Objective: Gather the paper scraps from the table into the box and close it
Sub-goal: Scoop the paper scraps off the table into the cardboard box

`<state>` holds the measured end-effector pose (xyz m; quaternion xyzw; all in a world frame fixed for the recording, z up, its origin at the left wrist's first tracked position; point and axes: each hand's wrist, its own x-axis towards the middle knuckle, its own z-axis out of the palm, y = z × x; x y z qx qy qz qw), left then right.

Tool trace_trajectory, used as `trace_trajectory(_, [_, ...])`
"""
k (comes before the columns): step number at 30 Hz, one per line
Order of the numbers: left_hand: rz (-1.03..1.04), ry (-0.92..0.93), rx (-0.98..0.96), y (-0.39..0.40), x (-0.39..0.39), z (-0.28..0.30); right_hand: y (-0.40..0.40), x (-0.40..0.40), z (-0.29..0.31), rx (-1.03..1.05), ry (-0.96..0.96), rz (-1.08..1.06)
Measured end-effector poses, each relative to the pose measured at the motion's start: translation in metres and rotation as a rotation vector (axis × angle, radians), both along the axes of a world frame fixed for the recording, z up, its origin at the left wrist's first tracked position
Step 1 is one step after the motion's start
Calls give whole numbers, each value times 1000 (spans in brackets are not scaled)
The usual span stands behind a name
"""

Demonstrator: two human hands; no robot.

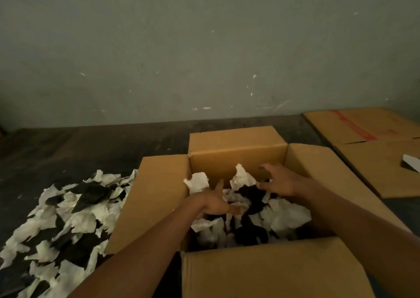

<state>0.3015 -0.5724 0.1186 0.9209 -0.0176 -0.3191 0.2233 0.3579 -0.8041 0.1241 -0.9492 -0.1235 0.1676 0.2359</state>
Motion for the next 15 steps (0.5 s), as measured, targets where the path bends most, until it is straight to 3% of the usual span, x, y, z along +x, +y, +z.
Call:
trace_trajectory(4, [16, 14, -105, -15, -5, -22, 2, -5, -11, -4, 137, 76])
trace_trajectory(7, [-60, 102, 68, -24, -16, -53, 6, -21, -27, -217, 319, 208])
trace_trajectory(10, [-181, 205, 197, -23, -21, -79, 3, -33, -46, -430, 367, 256])
trace_trajectory(13, [-162, 193, 235, -19, -13, -75, -7, -23, -50, -458, 462, 201])
trace_trajectory(15, [-115, 110, 266, -19, 0, -63, -9, -6, -42, -449, 403, 166])
